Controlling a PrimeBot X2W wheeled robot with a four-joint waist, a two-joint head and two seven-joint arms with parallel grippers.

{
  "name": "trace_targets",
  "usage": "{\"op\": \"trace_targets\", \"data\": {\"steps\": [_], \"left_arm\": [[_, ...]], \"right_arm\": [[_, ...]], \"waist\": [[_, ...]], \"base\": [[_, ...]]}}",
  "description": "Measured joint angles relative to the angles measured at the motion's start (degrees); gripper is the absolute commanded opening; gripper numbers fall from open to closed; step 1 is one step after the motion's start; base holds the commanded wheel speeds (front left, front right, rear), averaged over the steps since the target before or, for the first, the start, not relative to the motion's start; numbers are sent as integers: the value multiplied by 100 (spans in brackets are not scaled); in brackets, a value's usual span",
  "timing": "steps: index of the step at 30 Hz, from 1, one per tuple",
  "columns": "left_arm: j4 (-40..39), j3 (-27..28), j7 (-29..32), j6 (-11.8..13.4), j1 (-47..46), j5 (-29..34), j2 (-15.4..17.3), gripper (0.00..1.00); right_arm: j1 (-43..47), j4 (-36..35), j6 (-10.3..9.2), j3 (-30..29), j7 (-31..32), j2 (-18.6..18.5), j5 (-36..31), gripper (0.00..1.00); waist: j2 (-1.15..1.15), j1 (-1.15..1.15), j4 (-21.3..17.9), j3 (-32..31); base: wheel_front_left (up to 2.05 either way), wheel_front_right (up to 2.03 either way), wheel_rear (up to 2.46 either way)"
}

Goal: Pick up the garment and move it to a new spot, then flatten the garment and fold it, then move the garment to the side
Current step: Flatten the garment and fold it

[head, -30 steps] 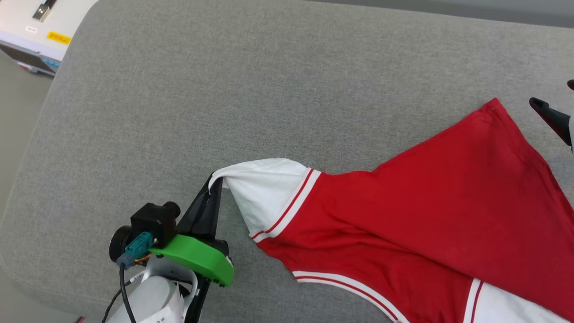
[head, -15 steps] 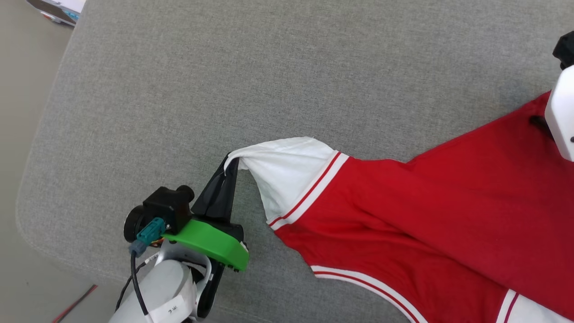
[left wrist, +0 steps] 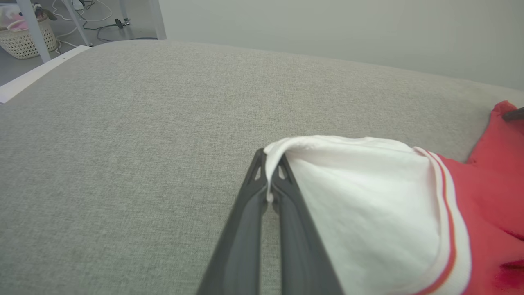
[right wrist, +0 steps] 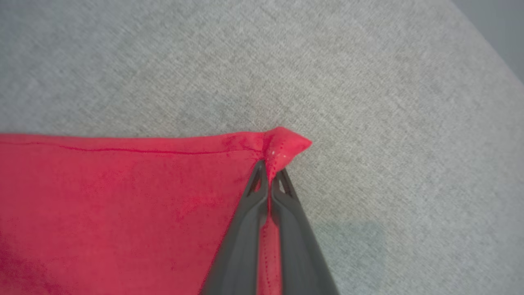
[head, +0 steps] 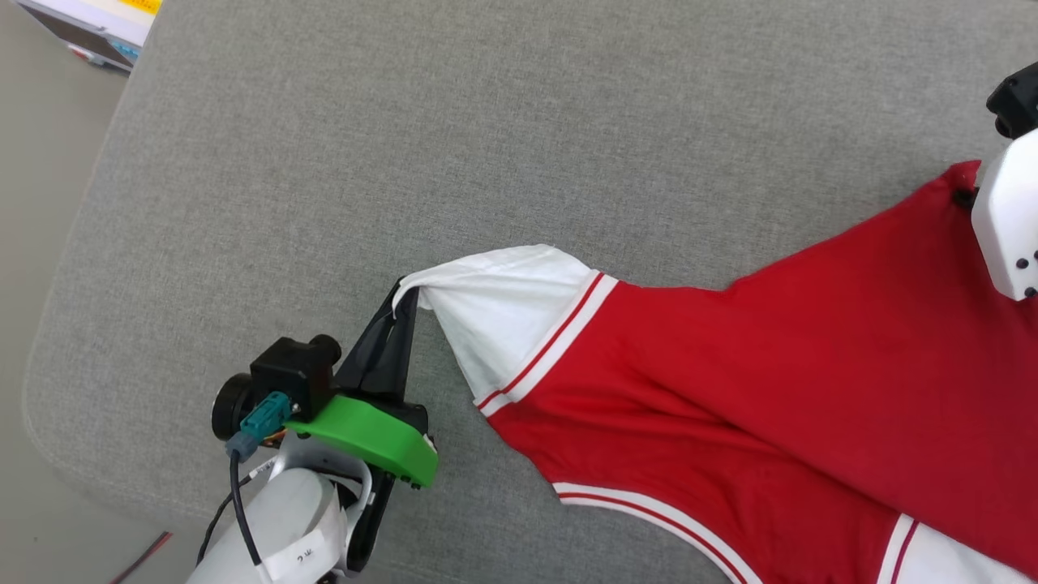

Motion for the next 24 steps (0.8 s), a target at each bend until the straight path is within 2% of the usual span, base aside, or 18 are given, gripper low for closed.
{"op": "trace_targets", "data": {"steps": [5, 12, 20, 24], "left_arm": [[-62, 97, -4, 1, 2, 3, 192, 0], [-426, 370, 160, 11, -204, 96, 668, 0], [-925, 635, 503, -1, -1141, 182, 1037, 0], [-1003, 719, 710, -103, -1877, 226, 1158, 0]], "right_arm": [[-1, -186, 0, -123, -1092, -37, 170, 0], [68, -652, 0, -370, -2053, -293, 305, 0], [147, -1169, 0, -944, -2753, -300, 140, 0], [147, -1401, 0, -1358, -2944, -189, -92, 0]], "waist": [[0, 0, -112, -311], [0, -1, -361, -727], [0, -1, -731, -1047], [0, -1, -906, -1152]], "base": [[0, 0, 0], [0, 0, 0], [0, 0, 0], [0, 0, 0]]}}
